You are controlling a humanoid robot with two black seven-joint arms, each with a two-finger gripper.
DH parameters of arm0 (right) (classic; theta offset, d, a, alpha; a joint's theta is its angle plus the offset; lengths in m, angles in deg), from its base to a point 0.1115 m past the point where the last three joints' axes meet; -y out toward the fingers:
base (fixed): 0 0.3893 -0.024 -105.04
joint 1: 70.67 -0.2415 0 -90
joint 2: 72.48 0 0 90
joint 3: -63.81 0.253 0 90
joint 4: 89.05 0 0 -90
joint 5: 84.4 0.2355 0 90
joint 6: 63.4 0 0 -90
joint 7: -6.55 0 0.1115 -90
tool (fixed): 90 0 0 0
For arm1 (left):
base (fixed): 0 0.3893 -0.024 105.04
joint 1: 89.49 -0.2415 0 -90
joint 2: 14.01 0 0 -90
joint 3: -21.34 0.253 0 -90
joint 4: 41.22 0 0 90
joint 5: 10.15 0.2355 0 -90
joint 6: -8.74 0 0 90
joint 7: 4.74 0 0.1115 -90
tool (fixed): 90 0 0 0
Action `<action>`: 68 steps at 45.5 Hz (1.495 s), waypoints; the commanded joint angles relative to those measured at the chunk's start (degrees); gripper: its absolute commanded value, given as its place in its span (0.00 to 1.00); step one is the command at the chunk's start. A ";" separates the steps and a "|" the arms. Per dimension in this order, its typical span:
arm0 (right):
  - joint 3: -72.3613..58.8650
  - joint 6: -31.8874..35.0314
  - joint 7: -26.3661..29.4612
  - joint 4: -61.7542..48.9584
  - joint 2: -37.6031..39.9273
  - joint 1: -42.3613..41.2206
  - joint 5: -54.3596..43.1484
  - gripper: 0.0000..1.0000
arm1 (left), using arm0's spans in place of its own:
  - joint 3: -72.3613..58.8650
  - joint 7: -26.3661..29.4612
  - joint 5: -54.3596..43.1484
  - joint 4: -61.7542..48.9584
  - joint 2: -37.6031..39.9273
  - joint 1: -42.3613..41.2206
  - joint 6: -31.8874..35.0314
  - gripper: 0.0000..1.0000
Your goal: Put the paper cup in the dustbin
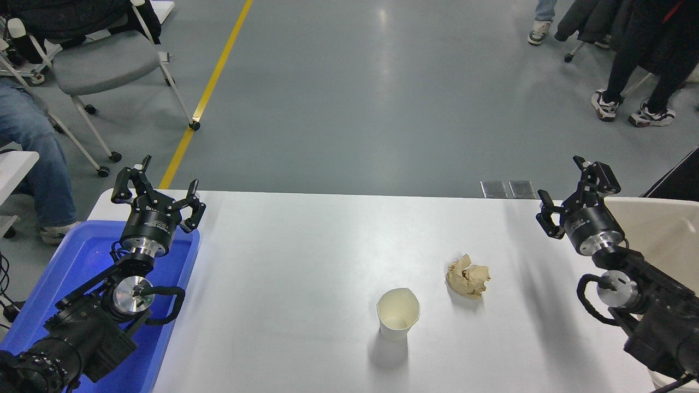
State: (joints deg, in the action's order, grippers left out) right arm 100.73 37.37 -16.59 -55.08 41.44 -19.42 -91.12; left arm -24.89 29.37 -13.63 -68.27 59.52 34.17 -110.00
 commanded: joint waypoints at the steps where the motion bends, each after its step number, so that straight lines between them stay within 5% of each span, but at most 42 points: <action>1: -3.00 -3.13 9.32 8.48 6.05 -2.64 -4.60 1.00 | 0.00 -0.01 -0.04 -0.01 0.03 0.00 0.00 1.00; 9: -8.01 -3.13 17.06 17.61 11.41 -6.24 -13.65 1.00 | 0.00 -0.01 -0.04 0.07 -0.06 0.00 0.00 1.00; 23: -10.82 1.35 18.56 38.79 22.75 -9.49 -35.18 1.00 | 0.00 -0.01 -0.04 -0.01 -0.06 0.00 0.00 1.00; 34: -26.01 3.11 18.65 45.22 24.25 -20.56 -44.16 1.00 | 0.00 -0.01 -0.04 -0.01 -0.06 0.00 0.00 1.00; 46: -55.72 3.03 18.48 46.54 15.47 -38.23 -55.06 1.00 | 0.00 -0.01 -0.04 -0.01 -0.06 0.00 0.00 1.00; 68: -71.29 2.94 18.39 45.31 -0.88 -46.76 -57.96 0.99 | 0.00 -0.01 -0.04 -0.01 -0.06 0.00 0.00 1.00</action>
State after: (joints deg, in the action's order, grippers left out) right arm 37.38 40.26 1.74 -8.92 48.03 -61.59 -147.60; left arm -24.88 29.37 -13.65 -68.30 59.48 34.17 -110.01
